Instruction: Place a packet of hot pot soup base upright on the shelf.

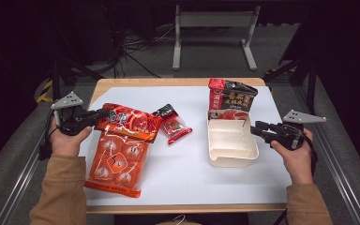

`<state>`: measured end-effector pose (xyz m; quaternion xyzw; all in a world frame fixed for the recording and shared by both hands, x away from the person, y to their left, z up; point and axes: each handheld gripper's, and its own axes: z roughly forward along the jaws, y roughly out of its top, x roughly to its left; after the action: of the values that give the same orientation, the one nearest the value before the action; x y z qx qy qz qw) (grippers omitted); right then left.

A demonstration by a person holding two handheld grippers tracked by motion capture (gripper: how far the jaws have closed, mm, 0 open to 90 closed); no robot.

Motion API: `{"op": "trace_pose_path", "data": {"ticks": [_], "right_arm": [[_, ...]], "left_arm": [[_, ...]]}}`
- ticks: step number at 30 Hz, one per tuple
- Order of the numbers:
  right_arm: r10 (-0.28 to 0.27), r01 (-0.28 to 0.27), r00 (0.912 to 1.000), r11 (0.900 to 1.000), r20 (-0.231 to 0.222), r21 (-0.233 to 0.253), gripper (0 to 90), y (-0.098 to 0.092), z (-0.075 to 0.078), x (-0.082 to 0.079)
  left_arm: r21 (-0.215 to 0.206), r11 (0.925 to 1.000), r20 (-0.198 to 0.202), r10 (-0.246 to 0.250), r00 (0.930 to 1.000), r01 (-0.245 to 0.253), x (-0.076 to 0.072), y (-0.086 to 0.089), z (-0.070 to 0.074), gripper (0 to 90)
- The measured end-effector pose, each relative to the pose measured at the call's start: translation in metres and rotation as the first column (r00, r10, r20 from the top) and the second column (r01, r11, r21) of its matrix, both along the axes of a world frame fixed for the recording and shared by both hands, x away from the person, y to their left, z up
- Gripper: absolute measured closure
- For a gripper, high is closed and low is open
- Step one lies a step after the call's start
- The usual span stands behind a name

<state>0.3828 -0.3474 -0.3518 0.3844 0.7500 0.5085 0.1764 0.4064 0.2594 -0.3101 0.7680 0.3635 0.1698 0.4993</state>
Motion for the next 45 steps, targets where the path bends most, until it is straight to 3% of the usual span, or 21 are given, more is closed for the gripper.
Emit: {"op": "trace_pose_path", "data": {"ticks": [6,16,19,25,27,29,31,33,37,45], "right_arm": [[-0.008,0.008,0.9998,1.0,0.019,-0.006,61.9,-0.001,0.003,-0.002],[-0.004,0.004,0.999,1.0,0.044,-0.008,62.1,0.003,0.009,-0.006],[0.003,-0.003,0.9987,1.0,0.051,-0.006,62.0,0.004,0.011,-0.008],[0.022,-0.021,0.9975,1.0,0.068,-0.006,62.1,0.008,0.016,-0.012],[0.031,-0.031,0.9965,1.0,0.078,-0.003,61.9,0.01,0.018,-0.013],[0.037,-0.037,0.9963,0.999,0.077,-0.003,61.4,0.011,0.019,-0.014],[0.053,-0.052,0.9951,0.999,0.083,-0.008,60.3,0.015,0.022,-0.016],[0.058,-0.058,0.994,0.998,0.093,-0.009,60.1,0.017,0.024,-0.017],[0.079,-0.078,0.9911,0.997,0.107,-0.015,59.0,0.024,0.029,-0.02],[0.14,-0.14,0.9805,0.99,0.137,-0.015,50.1,0.043,0.04,-0.026]], "left_arm": [[0.015,0.9983,0.069,-0.058,0.9959,0.057,-0.019,-0.013,0.021,90.0],[0.002,0.9892,0.145,-0.145,0.9787,0.146,-0.045,-0.027,0.044,90.0],[-0.004,0.983,0.176,-0.18,0.9678,0.184,-0.054,-0.029,0.05,90.0],[0.012,0.9686,0.251,-0.243,0.9369,0.248,-0.073,-0.038,0.063,90.0],[0.014,0.9602,0.263,-0.272,0.9255,0.279,-0.078,-0.041,0.066,90.0],[0.016,0.9578,0.269,-0.281,0.9213,0.287,-0.081,-0.043,0.068,90.0],[0.032,0.9554,0.291,-0.29,0.9117,0.294,-0.087,-0.047,0.071,90.0],[0.032,0.9566,0.302,-0.286,0.9096,0.29,-0.089,-0.048,0.072,90.0],[0.013,0.9623,0.312,-0.262,0.9133,0.272,-0.089,-0.047,0.071,90.0],[-0.012,0.9549,0.328,-0.277,0.9033,0.297,-0.092,-0.054,0.071,90.0]]}}
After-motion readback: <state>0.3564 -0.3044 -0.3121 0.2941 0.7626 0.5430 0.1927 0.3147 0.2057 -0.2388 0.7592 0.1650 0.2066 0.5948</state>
